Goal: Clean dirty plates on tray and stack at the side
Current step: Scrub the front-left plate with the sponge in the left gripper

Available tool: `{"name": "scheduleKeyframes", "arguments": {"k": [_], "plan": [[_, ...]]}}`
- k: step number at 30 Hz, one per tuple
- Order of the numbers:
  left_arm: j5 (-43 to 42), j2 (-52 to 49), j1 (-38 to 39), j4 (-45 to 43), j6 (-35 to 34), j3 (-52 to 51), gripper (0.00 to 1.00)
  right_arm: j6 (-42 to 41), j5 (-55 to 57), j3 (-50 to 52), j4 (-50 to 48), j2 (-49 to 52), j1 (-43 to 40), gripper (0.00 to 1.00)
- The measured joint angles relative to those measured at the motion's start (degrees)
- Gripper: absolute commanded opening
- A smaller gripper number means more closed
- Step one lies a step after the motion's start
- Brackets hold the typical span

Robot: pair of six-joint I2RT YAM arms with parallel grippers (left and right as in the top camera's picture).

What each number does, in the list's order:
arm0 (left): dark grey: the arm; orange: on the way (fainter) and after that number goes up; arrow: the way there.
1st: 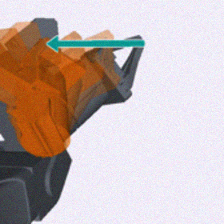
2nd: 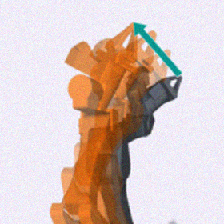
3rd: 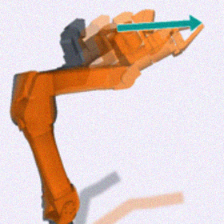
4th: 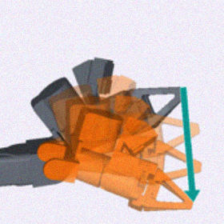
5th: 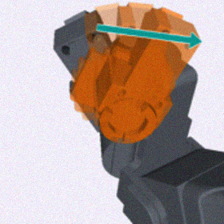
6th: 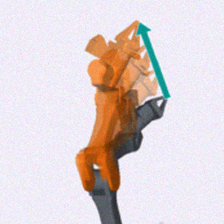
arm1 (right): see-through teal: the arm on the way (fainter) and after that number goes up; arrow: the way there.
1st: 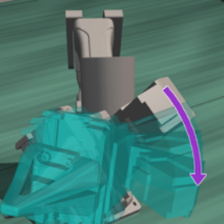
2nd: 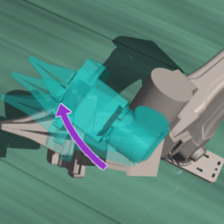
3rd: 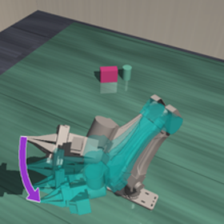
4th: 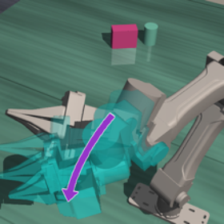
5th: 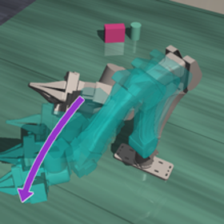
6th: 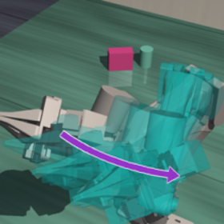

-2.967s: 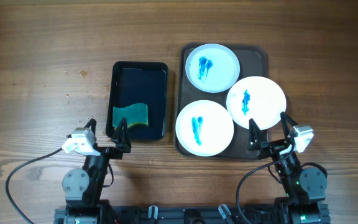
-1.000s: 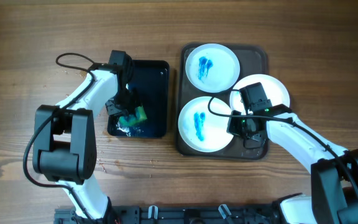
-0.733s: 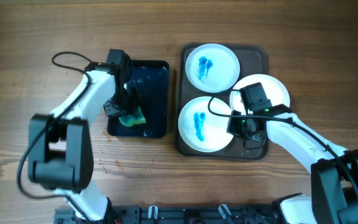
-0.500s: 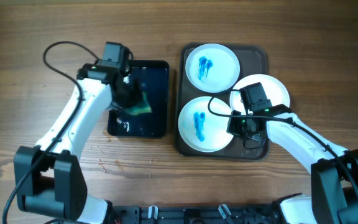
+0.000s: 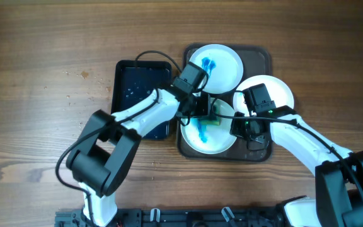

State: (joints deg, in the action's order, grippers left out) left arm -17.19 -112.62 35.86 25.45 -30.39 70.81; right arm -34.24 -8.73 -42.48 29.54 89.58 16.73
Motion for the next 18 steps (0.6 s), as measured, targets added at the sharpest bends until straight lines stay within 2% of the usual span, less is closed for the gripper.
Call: {"name": "scheduleKeyframes", "arguments": {"k": [6, 9, 11, 15, 18], "plan": [[14.43, 0.24, 1.6, 8.76, 1.44, 2.73, 0.04, 0.0, -0.7, 0.0, -0.7, 0.0, 0.13, 0.04], [18.01, 0.46, 2.19, 10.51, 3.19, 2.89, 0.04, 0.0, -0.92, -0.02, -0.94, 0.0, 0.33, 0.04], [15.74, 0.46, 1.9, 9.94, 4.11, 2.86, 0.04, 0.0, -0.92, -0.02, -0.92, 0.0, 0.33, 0.04], [1.84, 0.0, -0.37, 5.2, 5.11, 1.9, 0.04, -0.02, -0.37, -0.04, 0.0, 0.0, 0.26, 0.04], [-8.13, -1.27, 1.27, 4.13, 5.66, 1.75, 0.04, -0.02, -0.35, -0.04, 0.02, 0.0, 0.26, 0.04]]}}
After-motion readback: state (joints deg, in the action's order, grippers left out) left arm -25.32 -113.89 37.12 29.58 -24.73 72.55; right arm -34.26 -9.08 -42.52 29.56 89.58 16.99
